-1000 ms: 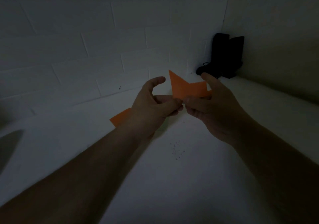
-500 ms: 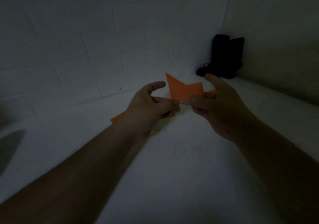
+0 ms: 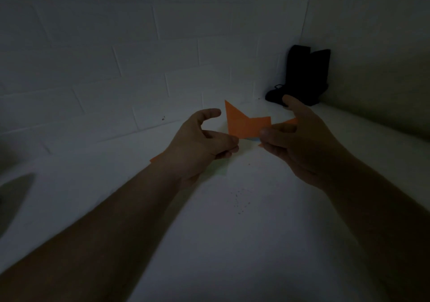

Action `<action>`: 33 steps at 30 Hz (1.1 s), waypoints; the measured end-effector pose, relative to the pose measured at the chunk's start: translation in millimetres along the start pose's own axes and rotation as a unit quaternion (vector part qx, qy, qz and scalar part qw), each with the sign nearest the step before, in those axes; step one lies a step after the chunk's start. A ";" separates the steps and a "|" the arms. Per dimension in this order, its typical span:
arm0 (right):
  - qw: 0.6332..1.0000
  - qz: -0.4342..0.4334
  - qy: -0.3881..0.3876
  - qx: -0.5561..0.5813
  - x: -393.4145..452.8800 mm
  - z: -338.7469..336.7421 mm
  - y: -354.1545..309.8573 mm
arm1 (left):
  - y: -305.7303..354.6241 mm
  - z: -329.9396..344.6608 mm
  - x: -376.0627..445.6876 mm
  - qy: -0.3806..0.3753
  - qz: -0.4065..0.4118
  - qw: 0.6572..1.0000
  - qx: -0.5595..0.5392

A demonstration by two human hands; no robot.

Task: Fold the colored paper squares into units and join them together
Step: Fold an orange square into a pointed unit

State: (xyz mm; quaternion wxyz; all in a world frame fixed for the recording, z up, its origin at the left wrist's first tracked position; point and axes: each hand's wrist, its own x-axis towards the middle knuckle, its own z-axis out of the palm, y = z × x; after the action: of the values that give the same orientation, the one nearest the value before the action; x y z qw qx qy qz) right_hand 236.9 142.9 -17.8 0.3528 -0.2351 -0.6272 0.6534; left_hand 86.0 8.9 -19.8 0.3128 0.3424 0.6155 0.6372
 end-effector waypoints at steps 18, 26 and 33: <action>0.997 0.003 0.006 -0.075 -2.5 -0.4 0.9 | -9.0 1.3 3.6 -0.043 0.016 0.999 0.028; 0.984 0.110 -0.080 0.115 -0.1 -0.9 0.9 | -8.4 1.9 1.5 -0.067 0.027 0.997 0.008; 0.983 0.120 -0.111 0.090 -2.6 2.0 2.4 | -6.2 2.9 -1.3 -0.109 0.044 0.993 0.002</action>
State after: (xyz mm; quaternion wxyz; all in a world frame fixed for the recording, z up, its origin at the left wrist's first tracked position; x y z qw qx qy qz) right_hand 236.7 139.8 -20.3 0.2203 -0.2020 -0.5685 0.7665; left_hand 89.0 9.7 -26.0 0.3491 0.4369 0.5637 0.6078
